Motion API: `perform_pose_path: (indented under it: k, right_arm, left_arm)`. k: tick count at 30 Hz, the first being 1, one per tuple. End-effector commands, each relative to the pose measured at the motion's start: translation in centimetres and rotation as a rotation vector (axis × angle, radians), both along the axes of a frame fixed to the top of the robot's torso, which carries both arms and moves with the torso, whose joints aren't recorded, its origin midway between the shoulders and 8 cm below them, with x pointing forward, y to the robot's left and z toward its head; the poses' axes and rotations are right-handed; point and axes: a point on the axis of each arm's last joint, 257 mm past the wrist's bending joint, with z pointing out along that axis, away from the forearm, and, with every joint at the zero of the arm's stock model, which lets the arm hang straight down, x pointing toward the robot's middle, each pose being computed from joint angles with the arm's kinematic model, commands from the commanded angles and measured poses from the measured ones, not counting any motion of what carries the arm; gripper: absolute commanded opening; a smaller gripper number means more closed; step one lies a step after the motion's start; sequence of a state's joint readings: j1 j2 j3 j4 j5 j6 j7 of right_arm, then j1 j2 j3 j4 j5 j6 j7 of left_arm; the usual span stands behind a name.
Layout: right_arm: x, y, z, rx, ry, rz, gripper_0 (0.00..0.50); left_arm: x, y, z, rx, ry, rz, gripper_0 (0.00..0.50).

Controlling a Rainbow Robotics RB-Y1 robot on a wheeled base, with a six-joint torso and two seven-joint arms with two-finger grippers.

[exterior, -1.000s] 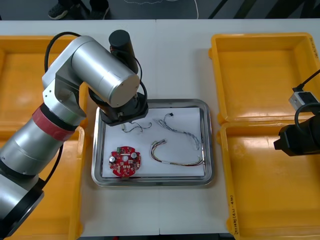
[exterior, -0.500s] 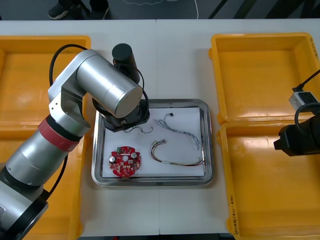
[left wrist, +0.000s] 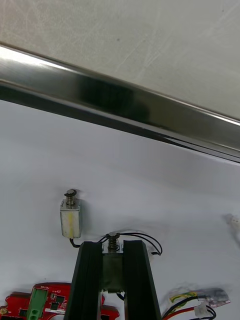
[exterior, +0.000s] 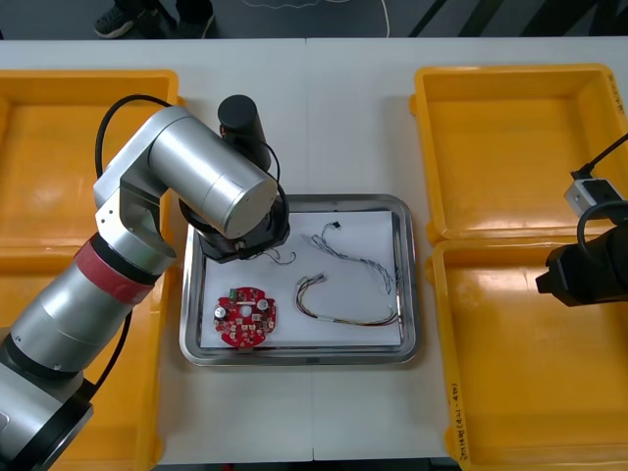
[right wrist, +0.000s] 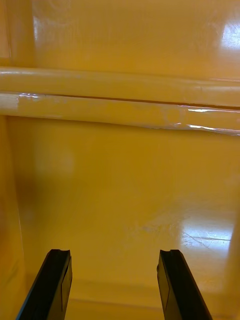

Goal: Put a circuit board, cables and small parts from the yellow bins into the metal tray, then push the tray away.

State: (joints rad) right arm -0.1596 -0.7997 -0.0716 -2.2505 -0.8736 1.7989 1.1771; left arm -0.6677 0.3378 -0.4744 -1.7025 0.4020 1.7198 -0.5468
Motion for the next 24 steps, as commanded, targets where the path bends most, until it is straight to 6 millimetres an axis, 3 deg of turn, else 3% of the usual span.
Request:
perform_pose_path:
  k: [1, 4, 6, 14, 24]
  right_arm:
    - [0.2, 0.1, 1.0, 0.003, -0.039, 0.025, 0.5]
    - [0.2, 0.1, 1.1, 0.002, -0.043, 0.026, 0.5]
    - [0.3, 0.1, 1.1, 0.003, -0.044, 0.027, 0.5]
    - [0.4, 0.0, 1.1, -0.002, -0.049, 0.026, 0.5]
    - [0.4, 0.1, 1.1, -0.001, -0.048, 0.027, 0.5]
  left_arm:
    - [-0.5, -1.3, -0.3, 0.015, -0.007, -0.094, 0.06]
    - [-0.4, -1.3, -0.3, 0.016, -0.009, -0.095, 0.38]
    - [-0.4, -1.4, -0.3, 0.014, -0.009, -0.096, 0.493]
    - [-0.2, -1.2, 0.6, 0.012, -0.025, -0.09, 0.5]
    - [-0.7, 0.8, 5.9, 0.007, -0.087, -0.078, 0.5]
